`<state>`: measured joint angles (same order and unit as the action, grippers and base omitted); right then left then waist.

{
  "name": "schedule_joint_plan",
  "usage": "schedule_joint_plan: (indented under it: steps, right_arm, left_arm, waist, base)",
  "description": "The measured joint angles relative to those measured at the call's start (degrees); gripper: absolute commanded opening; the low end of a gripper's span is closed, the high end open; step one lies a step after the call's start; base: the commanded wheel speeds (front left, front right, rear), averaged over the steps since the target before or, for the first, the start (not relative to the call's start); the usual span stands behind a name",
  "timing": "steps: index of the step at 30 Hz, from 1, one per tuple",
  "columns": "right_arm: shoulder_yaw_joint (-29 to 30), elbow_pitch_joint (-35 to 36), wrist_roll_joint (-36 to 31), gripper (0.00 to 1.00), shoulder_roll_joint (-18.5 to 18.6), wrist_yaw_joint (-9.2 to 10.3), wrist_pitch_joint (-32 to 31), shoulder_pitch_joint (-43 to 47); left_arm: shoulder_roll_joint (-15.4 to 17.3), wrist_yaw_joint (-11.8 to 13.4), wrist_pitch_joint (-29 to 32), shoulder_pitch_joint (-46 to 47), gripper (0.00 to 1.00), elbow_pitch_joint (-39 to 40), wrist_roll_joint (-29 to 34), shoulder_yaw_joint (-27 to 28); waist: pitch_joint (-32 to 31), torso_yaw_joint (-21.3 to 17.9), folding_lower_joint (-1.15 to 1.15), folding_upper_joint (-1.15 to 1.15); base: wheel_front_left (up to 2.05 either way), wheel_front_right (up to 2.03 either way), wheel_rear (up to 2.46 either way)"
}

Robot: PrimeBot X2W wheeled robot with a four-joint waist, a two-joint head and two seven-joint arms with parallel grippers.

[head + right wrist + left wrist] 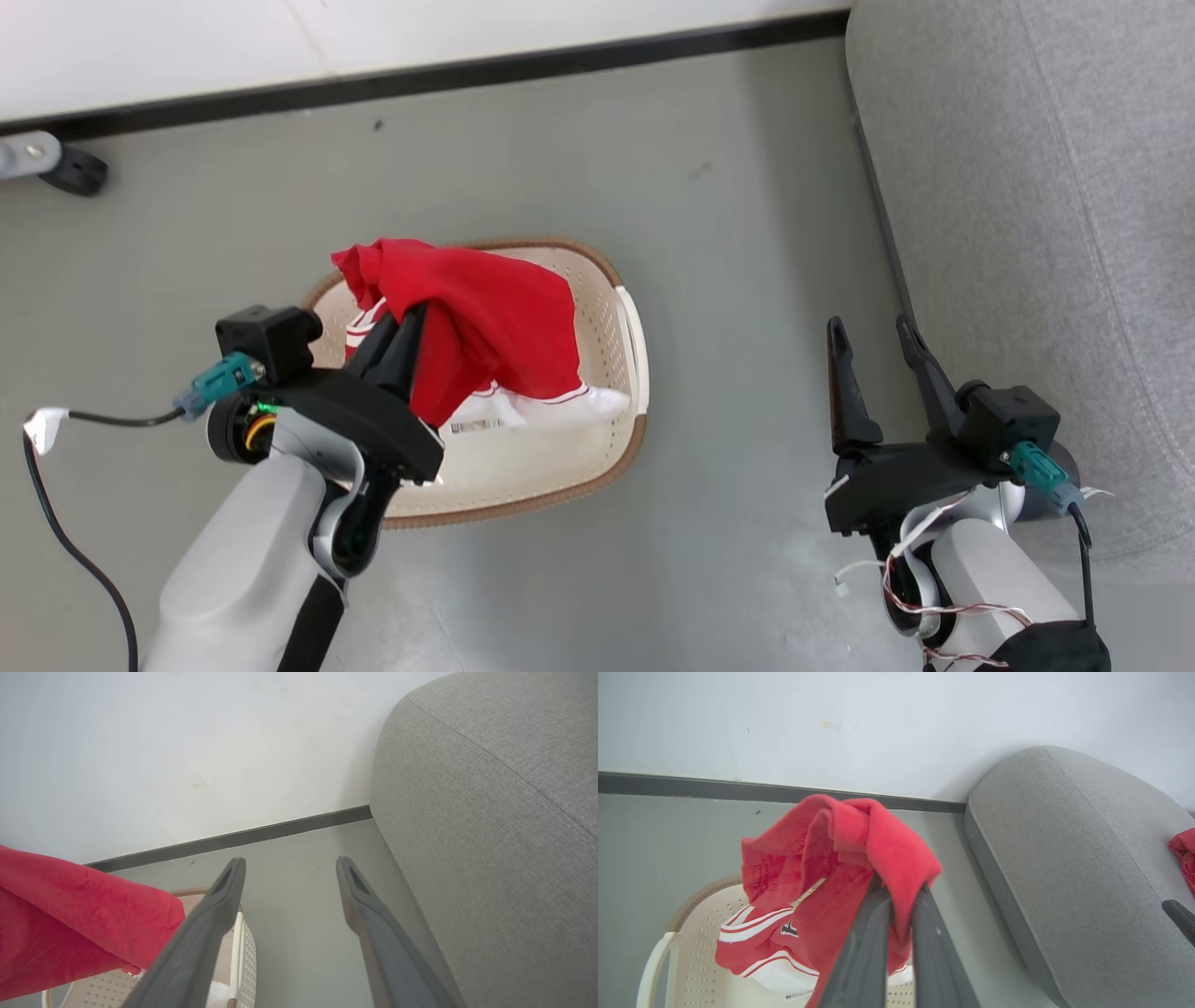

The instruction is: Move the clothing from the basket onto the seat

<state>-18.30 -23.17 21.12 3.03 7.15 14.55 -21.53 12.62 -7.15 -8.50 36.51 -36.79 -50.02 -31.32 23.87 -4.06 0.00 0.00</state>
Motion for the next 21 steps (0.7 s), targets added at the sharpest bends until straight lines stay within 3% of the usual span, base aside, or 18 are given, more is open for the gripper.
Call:
schedule_joint_plan:
  steps: [21]
  right_arm:
    - [0.97,-2.63,-0.56,1.0,0.0,0.0,-0.01,3.43]
  left_arm:
    - [0.25,0.0,-4.23,-3.0,0.0,5.53,-0.86,0.03]
  waist:
    - [-9.42,2.74,0.0,0.0]
  base:
    - [0.0,0.0,0.0]
